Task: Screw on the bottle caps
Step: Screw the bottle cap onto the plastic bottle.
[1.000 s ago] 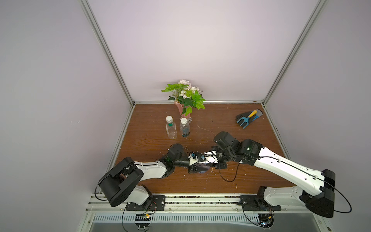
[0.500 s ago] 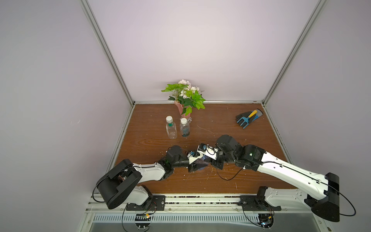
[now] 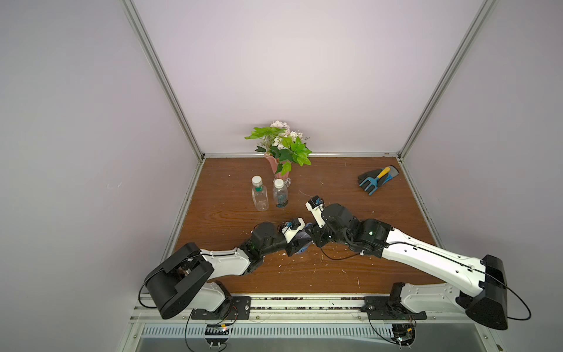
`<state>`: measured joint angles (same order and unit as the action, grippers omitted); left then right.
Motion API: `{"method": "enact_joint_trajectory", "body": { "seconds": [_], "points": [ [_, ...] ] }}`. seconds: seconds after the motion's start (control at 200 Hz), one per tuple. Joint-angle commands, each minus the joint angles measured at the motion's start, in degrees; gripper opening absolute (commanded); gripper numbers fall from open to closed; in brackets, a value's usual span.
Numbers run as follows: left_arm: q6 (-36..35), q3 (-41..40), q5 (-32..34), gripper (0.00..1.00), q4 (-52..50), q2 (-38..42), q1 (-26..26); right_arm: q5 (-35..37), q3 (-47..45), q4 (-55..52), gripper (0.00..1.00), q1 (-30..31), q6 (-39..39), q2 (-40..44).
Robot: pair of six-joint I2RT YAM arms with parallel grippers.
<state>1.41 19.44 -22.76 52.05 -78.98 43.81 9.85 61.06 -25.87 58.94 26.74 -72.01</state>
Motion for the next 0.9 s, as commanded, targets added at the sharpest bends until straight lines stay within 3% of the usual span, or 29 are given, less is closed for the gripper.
{"method": "enact_joint_trajectory", "body": {
  "seconds": [0.0,0.105,0.2,0.48,0.696,0.896],
  "points": [
    [5.53,-0.19,9.52,0.47,3.57,2.2,-0.86,2.11,0.47,-5.18,0.0,0.25,8.51,-0.36],
    [5.06,0.33,8.34,0.49,3.63,2.77,-0.83,0.83,0.2,-4.13,0.0,0.21,7.43,-0.69],
    [3.82,0.34,5.19,0.58,3.49,2.89,-0.85,-0.44,0.51,-4.01,0.0,0.06,3.72,-0.59],
    [-2.0,-1.41,-7.64,1.0,3.14,6.88,-0.88,-7.03,1.51,-4.67,0.0,-2.31,-22.24,4.73],
    [-8.4,-0.74,-20.57,0.99,-2.37,9.16,-0.84,-16.92,3.87,-9.56,0.0,-2.86,-43.37,8.14],
    [-12.3,2.74,-31.5,1.0,-7.98,7.46,-0.88,-25.17,5.27,-13.56,0.0,-2.79,-55.24,10.68]
  ]
}}
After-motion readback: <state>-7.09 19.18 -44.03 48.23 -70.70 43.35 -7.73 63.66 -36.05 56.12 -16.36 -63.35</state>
